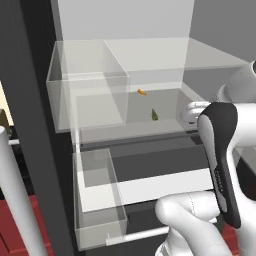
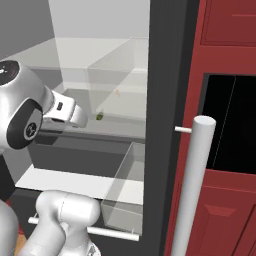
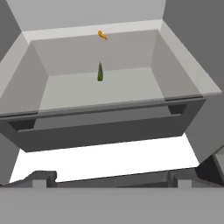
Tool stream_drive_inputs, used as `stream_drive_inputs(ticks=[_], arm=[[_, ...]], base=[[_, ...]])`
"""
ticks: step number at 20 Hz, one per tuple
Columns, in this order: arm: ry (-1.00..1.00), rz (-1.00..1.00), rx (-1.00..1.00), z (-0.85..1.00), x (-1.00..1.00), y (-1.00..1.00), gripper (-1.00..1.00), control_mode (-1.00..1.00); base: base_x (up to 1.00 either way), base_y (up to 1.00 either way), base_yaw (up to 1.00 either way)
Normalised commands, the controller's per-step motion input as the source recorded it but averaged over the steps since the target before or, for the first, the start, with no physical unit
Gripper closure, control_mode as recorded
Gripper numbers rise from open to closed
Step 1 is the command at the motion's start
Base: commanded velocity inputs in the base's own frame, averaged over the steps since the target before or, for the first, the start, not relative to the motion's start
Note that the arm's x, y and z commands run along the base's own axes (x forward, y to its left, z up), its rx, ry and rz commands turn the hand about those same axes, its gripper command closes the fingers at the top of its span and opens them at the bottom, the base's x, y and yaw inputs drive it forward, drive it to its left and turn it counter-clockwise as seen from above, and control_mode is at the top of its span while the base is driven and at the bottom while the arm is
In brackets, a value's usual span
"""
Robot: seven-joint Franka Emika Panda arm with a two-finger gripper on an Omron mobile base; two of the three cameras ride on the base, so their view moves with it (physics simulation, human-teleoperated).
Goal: Take the lemon wedge from the fridge and place it on the plate with fish on the dining counter.
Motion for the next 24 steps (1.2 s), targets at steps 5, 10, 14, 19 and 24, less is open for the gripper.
stream_drive_inputs(ticks=[5,10,14,19,24], arm=[[0.00,0.03,0.00,-0.15,0.65,0.55,-1.00,-1.00],[0.02,0.00,0.00,-0.14,0.43,-0.05,-1.00,-1.00],[0.00,0.00,0.00,-0.17,0.59,-0.37,-1.00,-1.00],[0.00,0.00,0.00,-0.29,0.69,-0.08,-1.00,-1.00],[0.00,0.00,0.00,-0.28,0.80,0.11,-1.00,-1.00]], base=[[0.00,0.00,0.00],[0.00,0.00,0.00],[0.00,0.00,0.00],[0.00,0.00,0.00],[0.00,0.00,0.00]])
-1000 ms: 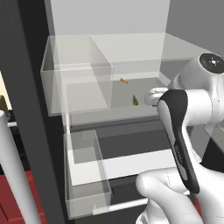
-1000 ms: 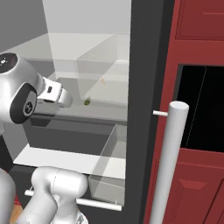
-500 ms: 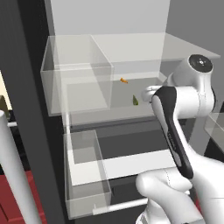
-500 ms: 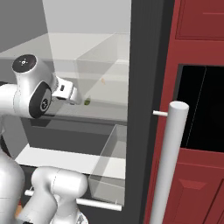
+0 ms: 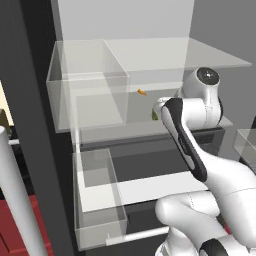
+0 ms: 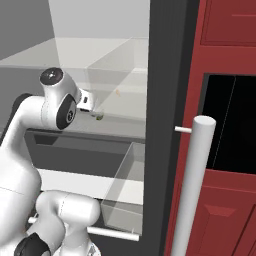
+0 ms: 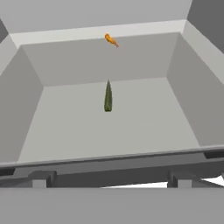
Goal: Take the lemon wedge from the fridge and place it on the plate with fish on the dining counter.
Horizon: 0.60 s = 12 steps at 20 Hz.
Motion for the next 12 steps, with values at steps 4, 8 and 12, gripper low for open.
stream_drive_inputs(ticks=[4,8,12], arm=[[0.00,0.00,0.00,-0.19,0.64,0.05,-1.00,-1.00],[0.00,0.00,0.00,-0.14,0.63,0.00,-1.00,-1.00],[0.01,0.00,0.00,-0.08,0.67,0.00,-1.00,-1.00]], base=[[0.00,0.00,0.00],[0.00,0.00,0.00],[0.00,0.00,0.00]])
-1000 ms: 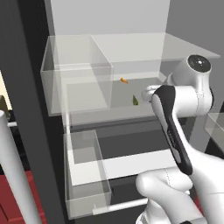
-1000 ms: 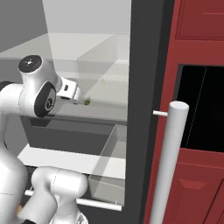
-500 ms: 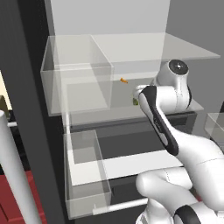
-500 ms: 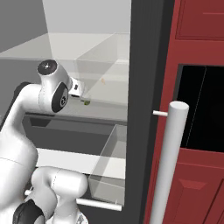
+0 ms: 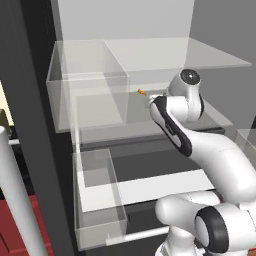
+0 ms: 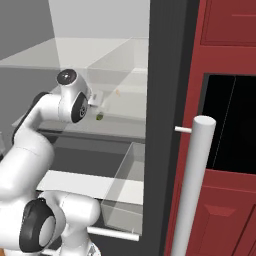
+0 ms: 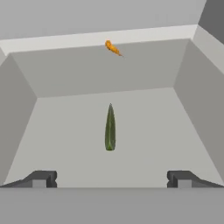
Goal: Take the lemon wedge from the fridge and place it on the plate with fish on the dining counter.
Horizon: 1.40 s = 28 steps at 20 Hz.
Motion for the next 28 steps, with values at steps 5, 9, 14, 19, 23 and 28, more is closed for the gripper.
stream_drive_inputs(ticks=[5,9,14,19,23,28], arm=[[0.08,0.00,0.00,-0.34,0.49,0.00,-1.00,-1.00],[0.12,0.01,0.00,-0.51,0.09,0.10,-1.00,-1.00],[0.04,0.01,0.00,-0.45,0.16,0.03,-1.00,-1.00],[0.00,0.00,0.00,-0.20,0.48,-0.06,-1.00,-1.00],[0.00,0.00,0.00,-0.02,0.63,-0.04,-1.00,-1.00],[0.00,0.00,0.00,-0.24,0.51,0.00,-1.00,-1.00]], base=[[0.00,0.00,0.00],[0.00,0.00,0.00],[0.00,0.00,0.00],[0.00,0.00,0.00],[0.00,0.00,0.00],[0.00,0.00,0.00]])
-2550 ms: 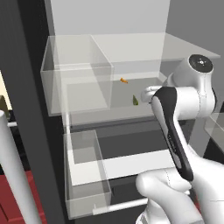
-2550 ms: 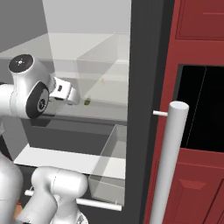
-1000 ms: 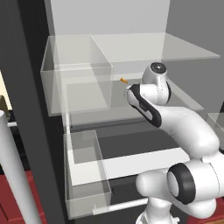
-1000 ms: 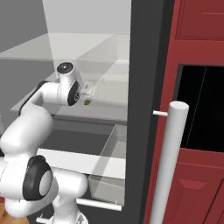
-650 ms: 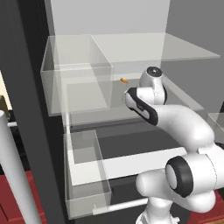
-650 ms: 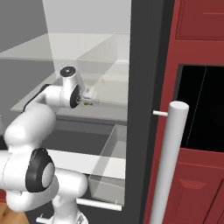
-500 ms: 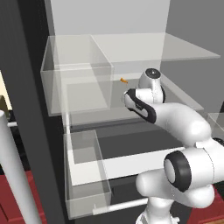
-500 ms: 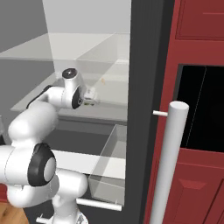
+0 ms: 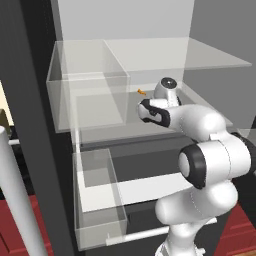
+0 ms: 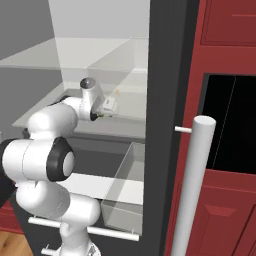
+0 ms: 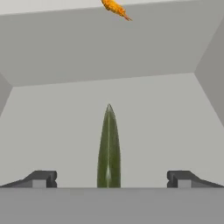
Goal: Take the lemon wedge from the fridge and place it on the plate with fish on the dining counter.
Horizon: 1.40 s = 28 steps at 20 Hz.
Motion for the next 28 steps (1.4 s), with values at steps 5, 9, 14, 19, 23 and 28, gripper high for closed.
stream_drive_inputs(ticks=[5,9,14,19,23,28], arm=[[0.00,0.00,0.00,-0.56,0.03,0.05,1.00,-1.00],[0.00,0.00,0.00,-0.05,0.00,-0.01,1.00,-1.00],[0.00,-0.03,0.00,-0.13,-0.56,0.13,1.00,-1.00],[-0.09,-0.17,0.01,0.56,-1.00,0.10,1.00,-1.00],[-0.03,-0.19,0.05,1.00,-1.00,0.11,1.00,-1.00],[0.00,-0.17,0.05,0.62,-1.00,0.35,1.00,-1.00]], base=[[0.00,0.00,0.00],[0.00,0.00,0.00],[0.00,0.00,0.00],[0.00,0.00,0.00],[0.00,0.00,0.00],[0.00,0.00,0.00]])
